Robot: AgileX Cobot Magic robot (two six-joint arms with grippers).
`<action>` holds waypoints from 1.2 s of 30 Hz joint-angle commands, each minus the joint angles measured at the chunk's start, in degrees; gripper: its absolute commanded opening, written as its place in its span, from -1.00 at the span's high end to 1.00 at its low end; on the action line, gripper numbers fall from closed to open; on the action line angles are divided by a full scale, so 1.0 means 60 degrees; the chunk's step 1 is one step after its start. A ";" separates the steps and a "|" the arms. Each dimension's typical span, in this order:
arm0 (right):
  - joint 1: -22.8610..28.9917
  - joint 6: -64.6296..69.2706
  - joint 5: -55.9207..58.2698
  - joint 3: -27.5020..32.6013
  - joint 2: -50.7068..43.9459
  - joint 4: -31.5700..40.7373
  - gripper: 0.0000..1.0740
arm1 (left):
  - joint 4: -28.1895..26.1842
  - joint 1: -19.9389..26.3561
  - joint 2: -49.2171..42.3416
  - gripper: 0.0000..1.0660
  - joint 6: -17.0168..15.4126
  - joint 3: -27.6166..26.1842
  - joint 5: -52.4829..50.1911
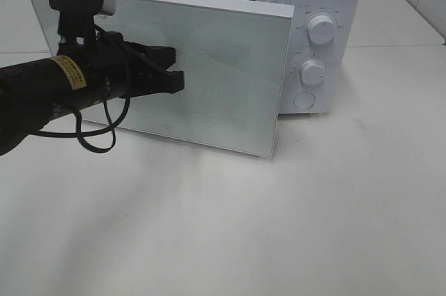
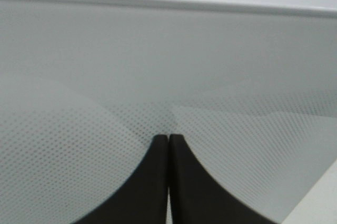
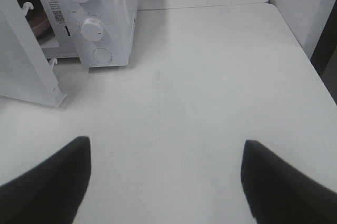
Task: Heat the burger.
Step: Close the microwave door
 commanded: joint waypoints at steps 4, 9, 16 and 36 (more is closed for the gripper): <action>-0.0057 0.0019 -0.0057 0.0057 -0.0239 -0.0029 -0.41 | -0.0220 -0.0162 0.0401 1.00 0.0019 -0.0812 0.0229; -0.0057 0.0019 -0.0057 0.0057 -0.0239 -0.0029 -0.41 | -0.0267 -0.0372 0.0697 1.00 0.0038 -0.1490 0.0793; -0.0057 0.0019 -0.0057 0.0057 -0.0239 -0.0029 -0.41 | -0.0516 -0.0535 0.1308 1.00 0.0067 -0.2473 0.1079; -0.0057 0.0019 -0.0057 0.0057 -0.0239 -0.0029 -0.41 | -0.1413 -0.0640 0.2559 1.00 0.0363 -0.4469 0.1557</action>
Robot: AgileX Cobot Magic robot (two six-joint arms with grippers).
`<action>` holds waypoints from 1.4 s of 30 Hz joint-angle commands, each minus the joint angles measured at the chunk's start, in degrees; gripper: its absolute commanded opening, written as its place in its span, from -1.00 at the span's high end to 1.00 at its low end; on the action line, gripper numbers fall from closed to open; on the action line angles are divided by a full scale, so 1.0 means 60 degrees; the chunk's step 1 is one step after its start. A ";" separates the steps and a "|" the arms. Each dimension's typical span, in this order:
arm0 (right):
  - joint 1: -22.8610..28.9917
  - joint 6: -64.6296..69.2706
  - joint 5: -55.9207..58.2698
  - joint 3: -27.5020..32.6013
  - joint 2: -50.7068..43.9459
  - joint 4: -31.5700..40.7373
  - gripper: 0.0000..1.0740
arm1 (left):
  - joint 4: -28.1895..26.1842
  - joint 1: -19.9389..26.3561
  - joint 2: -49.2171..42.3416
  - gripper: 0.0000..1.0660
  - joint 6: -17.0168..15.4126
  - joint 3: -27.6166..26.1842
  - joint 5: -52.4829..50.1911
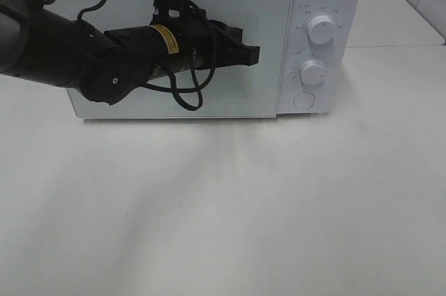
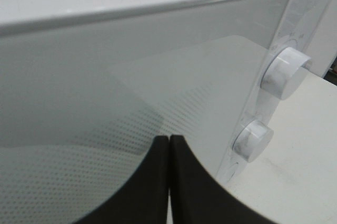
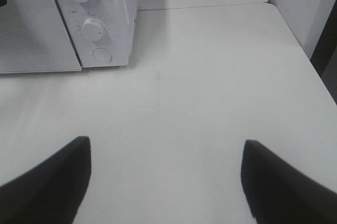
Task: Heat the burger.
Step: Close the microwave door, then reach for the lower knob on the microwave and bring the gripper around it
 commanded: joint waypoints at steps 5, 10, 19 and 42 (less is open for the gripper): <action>-0.0057 0.0019 -0.0057 0.0057 -0.0239 -0.0029 -0.41 | -0.1394 0.0296 0.0239 1.00 0.0334 -0.0611 -0.0239; -0.0057 0.0019 -0.0057 0.0057 -0.0239 -0.0029 -0.41 | -0.1509 0.0296 0.0210 1.00 0.0458 -0.0688 -0.0181; -0.0057 0.0019 -0.0057 0.0057 -0.0239 -0.0029 -0.41 | -0.1108 -0.0535 -0.0334 1.00 0.0430 -0.0267 0.0525; -0.0057 0.0019 -0.0057 0.0057 -0.0239 -0.0029 -0.41 | -0.1117 -0.1537 -0.3810 -0.89 0.0191 0.2511 0.5052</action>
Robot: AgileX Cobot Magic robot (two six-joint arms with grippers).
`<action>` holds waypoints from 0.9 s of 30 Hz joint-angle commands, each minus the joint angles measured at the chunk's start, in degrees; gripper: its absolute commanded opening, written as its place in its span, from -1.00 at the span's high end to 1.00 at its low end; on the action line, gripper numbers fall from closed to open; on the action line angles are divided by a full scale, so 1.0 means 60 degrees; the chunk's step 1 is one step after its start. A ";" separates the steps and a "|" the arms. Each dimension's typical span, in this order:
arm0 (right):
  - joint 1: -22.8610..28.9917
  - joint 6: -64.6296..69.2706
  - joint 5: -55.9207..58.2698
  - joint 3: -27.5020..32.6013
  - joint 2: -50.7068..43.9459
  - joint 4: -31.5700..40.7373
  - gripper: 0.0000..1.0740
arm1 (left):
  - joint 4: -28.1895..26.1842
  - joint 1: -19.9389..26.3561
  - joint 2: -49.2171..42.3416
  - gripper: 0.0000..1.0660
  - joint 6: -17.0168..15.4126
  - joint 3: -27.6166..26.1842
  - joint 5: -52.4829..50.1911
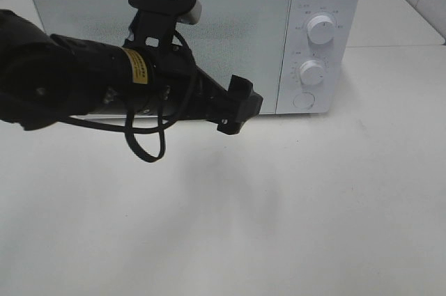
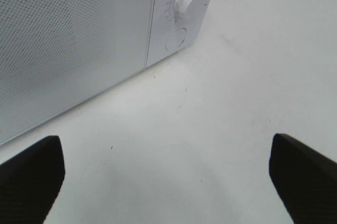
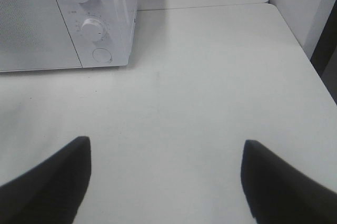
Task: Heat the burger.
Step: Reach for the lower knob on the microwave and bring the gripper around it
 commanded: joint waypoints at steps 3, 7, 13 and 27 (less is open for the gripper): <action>-0.0057 0.0019 -0.0057 0.0057 -0.0239 -0.0029 -0.41 | 0.0067 -0.0019 -0.1194 -0.89 -0.0010 0.0038 0.2158; -0.0057 0.0019 -0.0057 0.0057 -0.0239 -0.0029 -0.41 | 0.0296 -0.0019 -0.1824 -0.89 -0.0010 0.0038 0.3037; -0.0057 0.0019 -0.0057 0.0057 -0.0239 -0.0029 -0.41 | 0.0563 -0.0019 -0.2588 -0.89 -0.0010 0.0038 0.4393; -0.0057 0.0019 -0.0057 0.0057 -0.0239 -0.0029 -0.41 | 0.0458 0.2865 -0.4058 -0.89 0.0095 0.0038 0.8442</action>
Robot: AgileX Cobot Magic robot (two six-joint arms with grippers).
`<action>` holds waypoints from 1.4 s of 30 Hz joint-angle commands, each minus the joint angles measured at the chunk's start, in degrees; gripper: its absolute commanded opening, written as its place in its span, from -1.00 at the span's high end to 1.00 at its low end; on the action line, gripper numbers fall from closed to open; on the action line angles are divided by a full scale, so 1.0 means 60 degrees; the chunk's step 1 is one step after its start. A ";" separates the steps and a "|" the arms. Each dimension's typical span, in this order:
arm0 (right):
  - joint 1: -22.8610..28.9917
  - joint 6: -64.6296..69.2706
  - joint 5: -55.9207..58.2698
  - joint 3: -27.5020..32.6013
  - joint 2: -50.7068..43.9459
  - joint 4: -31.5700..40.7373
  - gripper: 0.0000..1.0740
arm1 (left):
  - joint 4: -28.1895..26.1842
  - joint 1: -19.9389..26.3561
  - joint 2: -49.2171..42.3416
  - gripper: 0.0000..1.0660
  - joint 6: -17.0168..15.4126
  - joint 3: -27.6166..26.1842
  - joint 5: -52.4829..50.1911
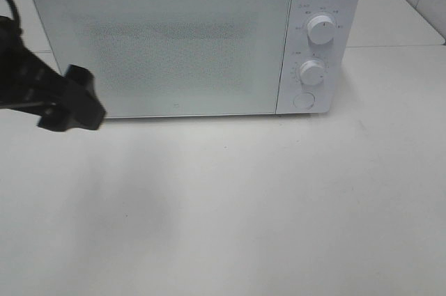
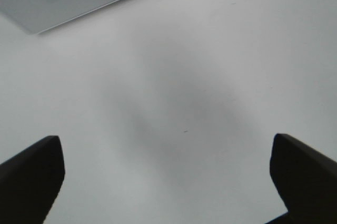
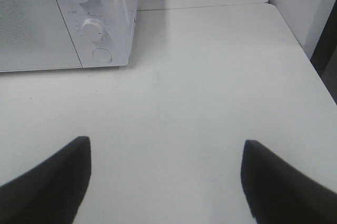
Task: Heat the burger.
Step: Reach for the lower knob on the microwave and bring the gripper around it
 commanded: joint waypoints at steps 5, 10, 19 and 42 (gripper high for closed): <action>-0.0057 0.0019 -0.0057 0.0057 -0.0239 -0.0029 -0.41 | -0.0296 0.2569 -0.0688 -0.89 0.0468 0.0029 0.1499; -0.0057 0.0019 -0.0057 0.0057 -0.0239 -0.0029 -0.41 | -0.0602 0.3657 -0.1413 -0.88 0.0458 0.0267 0.2110; -0.0057 0.0019 -0.0057 0.0057 -0.0239 -0.0029 -0.41 | -0.0592 0.3772 -0.4020 -0.88 0.0458 0.2340 0.2330; -0.0057 0.0019 -0.0057 0.0057 -0.0239 -0.0029 -0.41 | -0.0382 0.3772 -0.8699 -0.88 0.0468 0.3610 0.3161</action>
